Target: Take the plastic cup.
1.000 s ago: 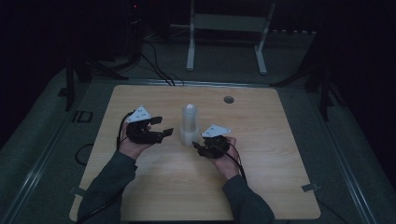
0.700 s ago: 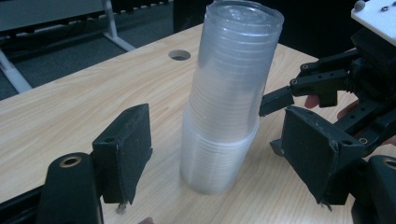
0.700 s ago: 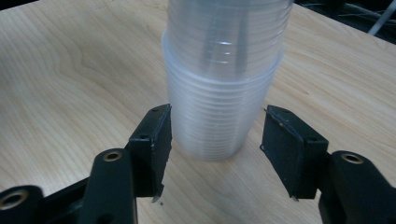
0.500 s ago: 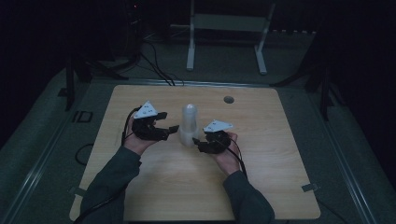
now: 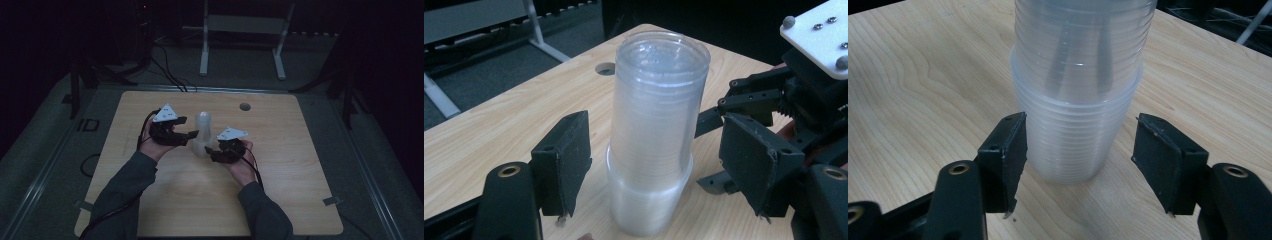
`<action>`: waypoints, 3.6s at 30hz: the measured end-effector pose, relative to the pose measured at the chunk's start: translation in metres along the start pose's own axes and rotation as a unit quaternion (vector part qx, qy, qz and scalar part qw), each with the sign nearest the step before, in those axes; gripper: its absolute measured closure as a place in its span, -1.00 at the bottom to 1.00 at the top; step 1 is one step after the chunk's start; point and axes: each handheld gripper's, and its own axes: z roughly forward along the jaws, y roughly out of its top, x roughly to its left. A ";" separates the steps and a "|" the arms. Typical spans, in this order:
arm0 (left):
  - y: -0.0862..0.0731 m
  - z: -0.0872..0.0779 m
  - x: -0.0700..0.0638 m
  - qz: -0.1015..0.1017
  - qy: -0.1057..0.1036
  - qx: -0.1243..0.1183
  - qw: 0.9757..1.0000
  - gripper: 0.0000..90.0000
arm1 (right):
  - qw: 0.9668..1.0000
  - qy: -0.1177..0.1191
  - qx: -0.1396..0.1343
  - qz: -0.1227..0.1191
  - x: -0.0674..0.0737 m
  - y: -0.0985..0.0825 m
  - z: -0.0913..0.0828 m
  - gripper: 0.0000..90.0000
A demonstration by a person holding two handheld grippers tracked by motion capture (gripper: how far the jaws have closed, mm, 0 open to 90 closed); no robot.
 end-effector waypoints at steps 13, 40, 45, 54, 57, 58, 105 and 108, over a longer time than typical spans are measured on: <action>0.011 0.015 -0.001 0.004 0.005 0.008 1.000 -0.40 | 1.000 0.000 -0.001 0.001 -0.001 0.001 0.002 -0.17; 0.018 0.039 -0.002 -0.012 0.009 -0.006 1.000 -0.39 | 1.000 0.014 -0.016 0.013 0.000 0.006 0.014 -0.35; 0.018 0.039 -0.001 -0.015 0.004 -0.007 1.000 -0.28 | 1.000 0.012 -0.019 0.020 0.000 0.007 0.019 -0.44; 0.020 0.040 -0.004 -0.012 0.001 -0.003 1.000 -0.15 | 0.999 0.014 -0.027 0.021 -0.001 0.007 0.028 -0.51; 0.020 0.040 -0.004 -0.013 0.003 -0.002 1.000 -0.14 | 0.999 0.014 -0.026 0.022 -0.001 0.007 0.030 -0.52; 0.020 0.040 -0.004 -0.013 0.004 -0.002 1.000 -0.14 | 0.999 0.013 -0.024 0.021 -0.001 0.006 0.031 -0.52; 0.027 0.032 -0.002 -0.023 -0.006 -0.009 1.000 -0.14 | 0.999 0.016 -0.031 0.010 -0.001 0.008 0.030 -0.51; 0.029 0.031 -0.002 -0.024 -0.006 -0.012 1.000 -0.14 | 0.999 0.015 -0.031 0.010 -0.001 0.008 0.030 -0.51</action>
